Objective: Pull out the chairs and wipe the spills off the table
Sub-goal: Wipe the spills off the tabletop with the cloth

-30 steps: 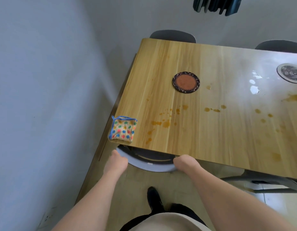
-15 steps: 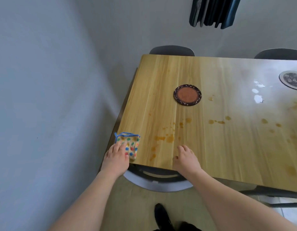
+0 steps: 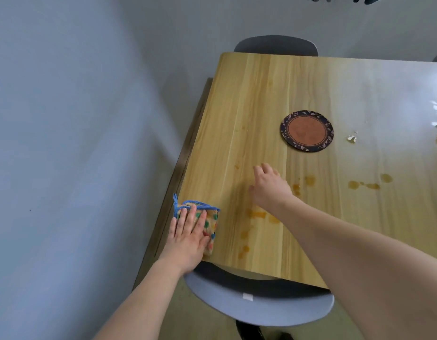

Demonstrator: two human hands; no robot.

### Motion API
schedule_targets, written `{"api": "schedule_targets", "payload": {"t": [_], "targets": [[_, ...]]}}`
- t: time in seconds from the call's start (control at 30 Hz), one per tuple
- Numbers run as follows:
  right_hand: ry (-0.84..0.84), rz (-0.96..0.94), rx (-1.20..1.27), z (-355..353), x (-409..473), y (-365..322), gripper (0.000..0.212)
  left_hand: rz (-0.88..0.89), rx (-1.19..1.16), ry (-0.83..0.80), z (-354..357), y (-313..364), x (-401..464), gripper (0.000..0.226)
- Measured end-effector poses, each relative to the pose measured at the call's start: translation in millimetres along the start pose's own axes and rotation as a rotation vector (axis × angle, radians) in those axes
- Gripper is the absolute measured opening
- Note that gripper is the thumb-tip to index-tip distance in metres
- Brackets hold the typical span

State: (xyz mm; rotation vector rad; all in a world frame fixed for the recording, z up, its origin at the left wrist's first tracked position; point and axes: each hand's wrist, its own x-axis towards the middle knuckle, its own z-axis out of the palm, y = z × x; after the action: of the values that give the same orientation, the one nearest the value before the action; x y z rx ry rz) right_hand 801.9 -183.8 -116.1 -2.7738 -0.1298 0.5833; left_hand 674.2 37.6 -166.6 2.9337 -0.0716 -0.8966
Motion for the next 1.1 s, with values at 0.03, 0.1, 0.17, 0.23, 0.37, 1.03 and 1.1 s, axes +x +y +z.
{"api": "schedule_targets", "payload": {"t": [0.03, 0.1, 0.17, 0.23, 0.37, 1.03, 1.1], "targets": [[-0.014, 0.013, -0.032, 0, 14, 2, 0.066, 0.002, 0.010, -0.012, 3, -2, 3, 0.067], [-0.056, 0.059, -0.110, -1, 38, 7, 0.082, 0.005, 0.016, -0.038, 4, -5, 8, 0.068], [-0.116, 0.106, -0.223, -8, 57, 10, 0.106, 0.007, 0.017, -0.071, 2, -7, 12, 0.070], [-0.178, 0.136, -0.338, -15, 72, 11, 0.127, 0.009, 0.010, -0.105, -2, -7, 15, 0.072], [-0.336, 0.169, -0.439, -20, 97, 3, 0.140, 0.022, -0.021, -0.149, -16, -9, 32, 0.078], [-0.570, 0.149, -0.598, -22, 135, -20, 0.130, -0.017, -0.055, -0.072, -109, 9, 175, 0.080], [-0.585, 0.159, -0.591, -21, 137, -19, 0.130, -0.021, -0.044, -0.071, -118, 10, 188, 0.079]]}}
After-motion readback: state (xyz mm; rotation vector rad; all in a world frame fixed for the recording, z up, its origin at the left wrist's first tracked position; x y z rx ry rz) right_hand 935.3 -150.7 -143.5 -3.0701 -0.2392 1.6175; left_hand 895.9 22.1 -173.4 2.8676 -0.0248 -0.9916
